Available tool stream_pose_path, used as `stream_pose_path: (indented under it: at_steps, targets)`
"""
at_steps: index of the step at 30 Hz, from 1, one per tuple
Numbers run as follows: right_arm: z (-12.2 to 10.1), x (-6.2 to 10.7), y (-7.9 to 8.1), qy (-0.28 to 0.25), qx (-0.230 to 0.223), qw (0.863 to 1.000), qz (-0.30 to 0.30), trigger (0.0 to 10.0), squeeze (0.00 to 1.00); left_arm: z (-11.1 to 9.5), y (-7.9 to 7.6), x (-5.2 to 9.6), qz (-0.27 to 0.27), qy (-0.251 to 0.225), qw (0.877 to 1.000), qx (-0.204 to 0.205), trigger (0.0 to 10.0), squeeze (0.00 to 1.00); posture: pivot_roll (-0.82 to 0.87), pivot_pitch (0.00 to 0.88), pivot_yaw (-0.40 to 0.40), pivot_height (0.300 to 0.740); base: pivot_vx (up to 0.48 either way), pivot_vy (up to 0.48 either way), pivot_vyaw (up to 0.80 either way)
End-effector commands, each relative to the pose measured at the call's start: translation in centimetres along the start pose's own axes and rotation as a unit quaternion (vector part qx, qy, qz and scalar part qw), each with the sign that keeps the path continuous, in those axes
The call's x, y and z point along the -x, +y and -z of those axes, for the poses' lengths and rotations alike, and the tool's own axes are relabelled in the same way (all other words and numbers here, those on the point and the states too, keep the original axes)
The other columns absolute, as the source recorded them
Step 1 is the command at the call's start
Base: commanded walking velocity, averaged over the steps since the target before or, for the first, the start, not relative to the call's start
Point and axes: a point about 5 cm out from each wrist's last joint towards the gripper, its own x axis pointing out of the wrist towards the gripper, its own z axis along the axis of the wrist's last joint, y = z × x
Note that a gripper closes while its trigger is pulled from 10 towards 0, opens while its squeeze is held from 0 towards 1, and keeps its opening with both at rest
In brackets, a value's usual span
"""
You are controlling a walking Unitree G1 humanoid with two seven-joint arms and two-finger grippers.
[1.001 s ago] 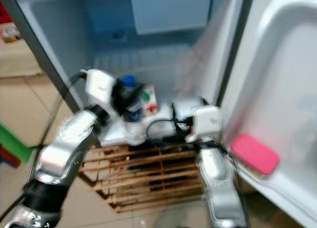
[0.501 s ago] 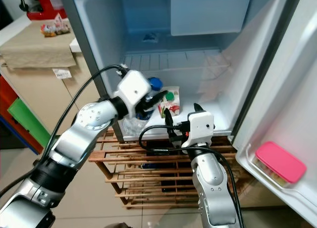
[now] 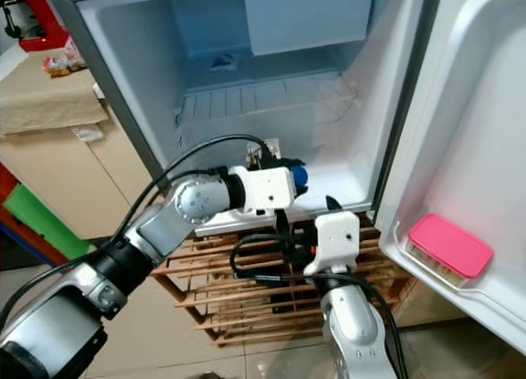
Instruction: Restocking fridge
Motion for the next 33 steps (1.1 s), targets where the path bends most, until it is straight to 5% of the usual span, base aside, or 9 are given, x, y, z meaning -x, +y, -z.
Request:
stream_pose_path:
  at_steps: [1,6,14,19,30,31,33]
  targets:
    - [-2.8,0.3,1.0,-0.057,-0.004,0.998,-0.008,10.0,0.0,1.5,0.1,0.3,0.0,0.04,0.999,0.007,10.0,0.0,-0.14,0.142,0.208,0.74,0.0,0.0,0.0]
    - [-4.4,2.7,2.0,-0.079,0.014,0.995,-0.054,10.0,0.0,3.3,2.2,0.5,-0.066,0.097,0.989,0.088,10.0,0.0,-0.16,0.203,0.212,0.74,0.0,0.0,0.0]
    - [-4.2,5.7,1.5,-0.037,0.021,0.997,-0.058,10.0,0.0,2.7,4.1,0.5,-0.1,0.08,0.987,0.095,10.0,0.0,-0.19,0.231,0.206,0.74,0.0,0.0,0.0]
    - [-3.9,7.4,1.8,0.002,0.03,0.995,-0.098,10.0,0.0,3.5,3.3,0.0,-0.085,0.115,0.987,0.072,10.0,0.0,-0.22,0.246,0.193,0.74,0.0,0.0,0.0]
    - [-3.8,7.6,1.0,0.021,0.044,0.994,-0.096,10.0,0.0,4.6,2.0,-0.8,-0.066,0.191,0.978,0.044,10.0,0.0,-0.22,0.27,0.176,0.74,0.0,0.0,0.0]
    - [-3.9,7.5,1.0,0.02,0.043,0.995,-0.09,10.0,0.0,4.9,1.9,-0.8,-0.073,0.209,0.974,0.044,10.0,0.1,-0.22,0.272,0.174,0.74,0.0,0.0,0.0]
    - [-4.0,7.3,1.1,0.016,0.042,0.995,-0.083,10.0,0.0,5.3,1.8,-0.8,-0.08,0.231,0.969,0.045,10.0,1.0,-0.22,0.275,0.173,0.74,0.0,0.0,0.0]
